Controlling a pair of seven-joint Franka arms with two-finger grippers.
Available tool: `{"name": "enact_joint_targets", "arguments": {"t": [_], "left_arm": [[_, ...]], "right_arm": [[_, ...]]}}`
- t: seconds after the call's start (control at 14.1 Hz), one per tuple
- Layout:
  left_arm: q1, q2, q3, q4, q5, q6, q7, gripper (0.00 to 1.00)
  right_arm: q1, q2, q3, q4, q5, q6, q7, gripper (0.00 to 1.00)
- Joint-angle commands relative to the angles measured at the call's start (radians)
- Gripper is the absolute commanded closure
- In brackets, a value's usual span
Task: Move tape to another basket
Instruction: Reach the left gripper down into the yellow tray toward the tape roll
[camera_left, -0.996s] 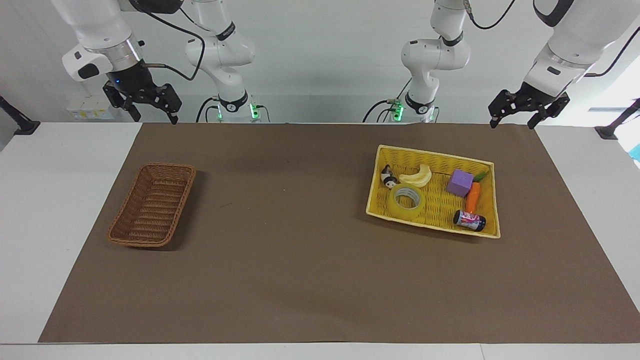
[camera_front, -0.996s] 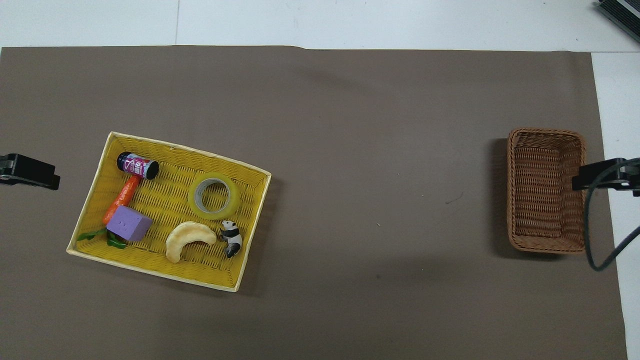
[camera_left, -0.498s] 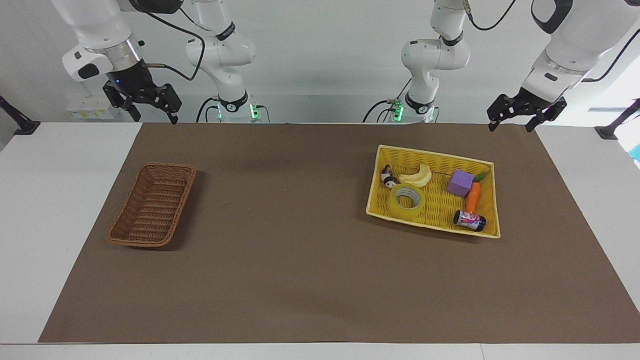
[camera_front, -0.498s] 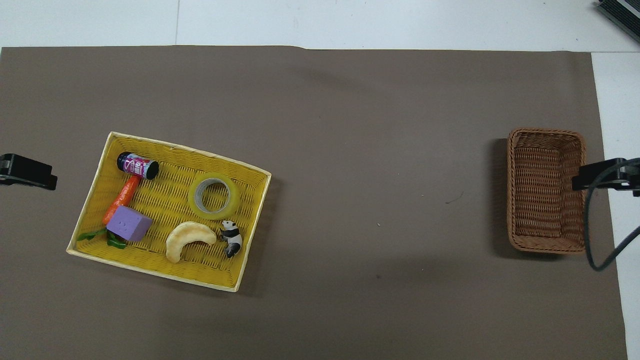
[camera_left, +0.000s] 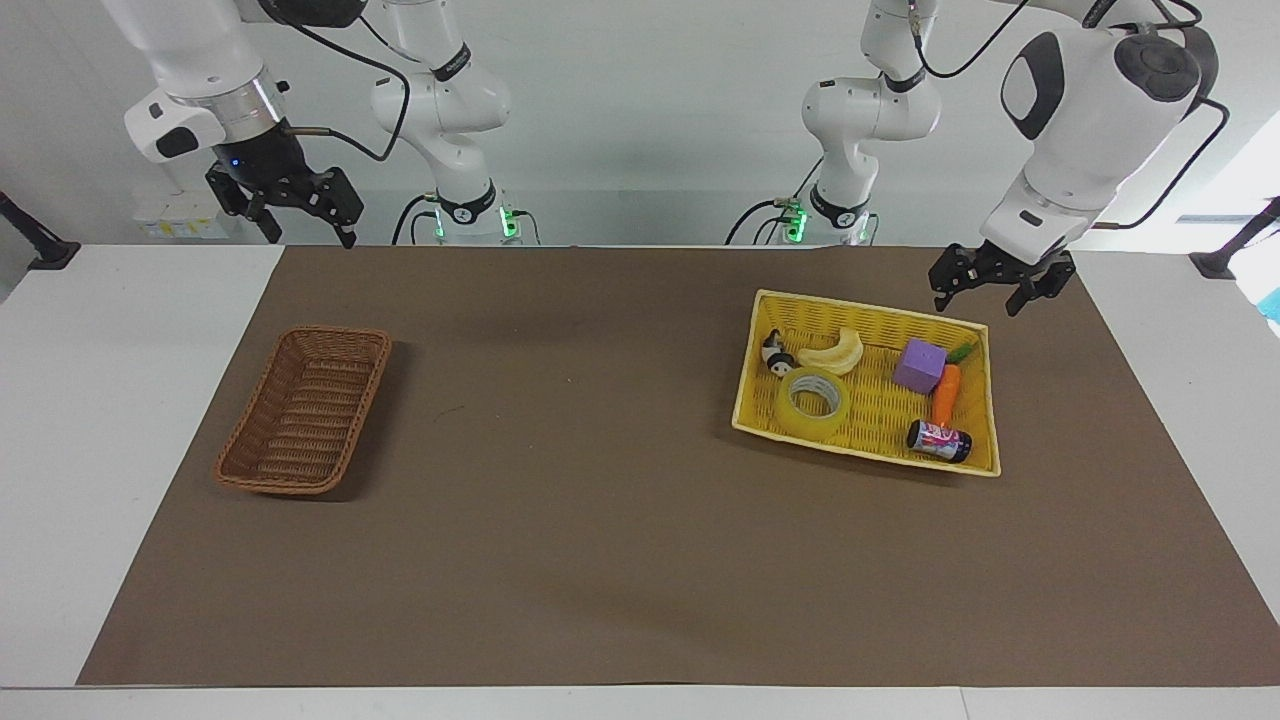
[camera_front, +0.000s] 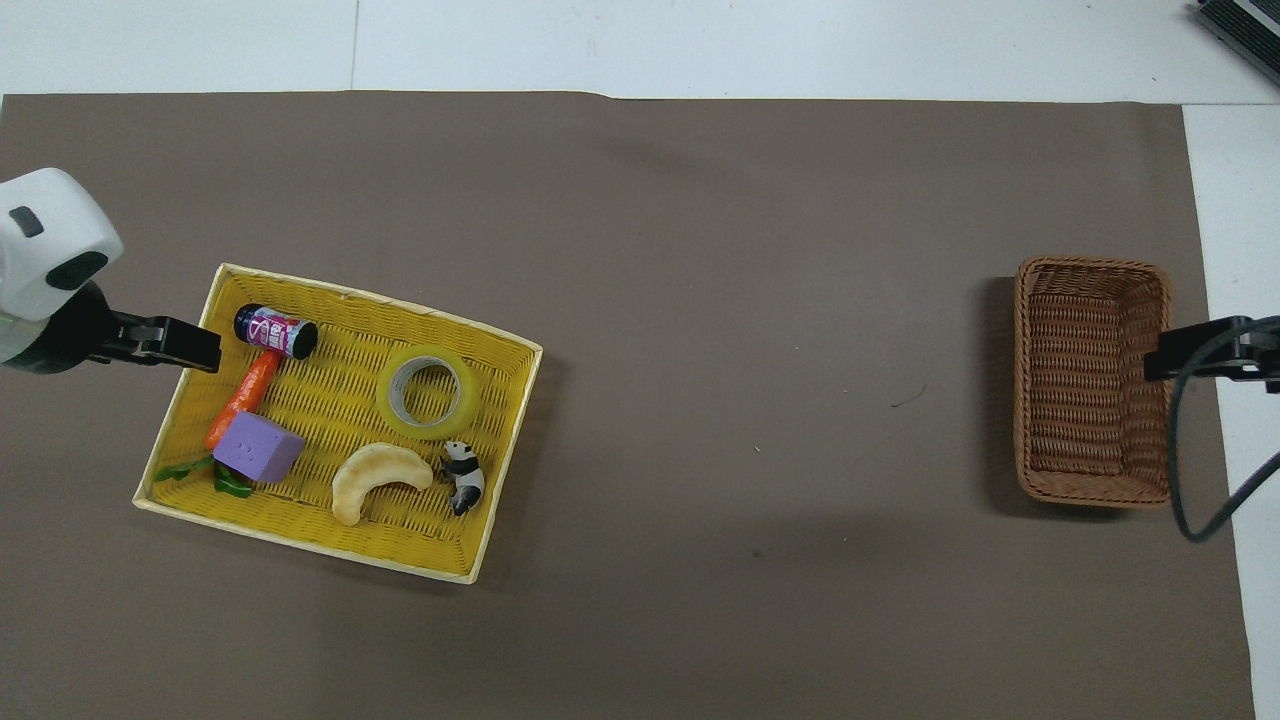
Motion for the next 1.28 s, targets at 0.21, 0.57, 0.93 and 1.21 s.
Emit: {"name": "enact_joint_targets", "arguments": {"t": [0.21, 0.57, 0.93, 1.21], "left_arm": [[-0.06, -0.025, 0.012, -0.189, 0.008, 0.197, 0.011, 0.0], [-0.135, 0.059, 0.012, -0.301, 0.008, 0.319, -0.006, 0.0], [-0.235, 0.147, 0.01, -0.41, 0.006, 0.591, -0.018, 0.0], [-0.25, 0.15, 0.01, -0.41, 0.006, 0.592, -0.004, 0.39]], "right_arm": [[-0.01, -0.015, 0.004, -0.023, 0.016, 0.023, -0.013, 0.0], [-0.01, -0.015, 0.004, -0.024, 0.016, 0.023, -0.011, 0.0], [-0.01, -0.017, 0.004, -0.029, 0.018, 0.023, -0.011, 0.0], [-0.01, -0.017, 0.004, -0.029, 0.018, 0.023, -0.011, 0.0]]}}
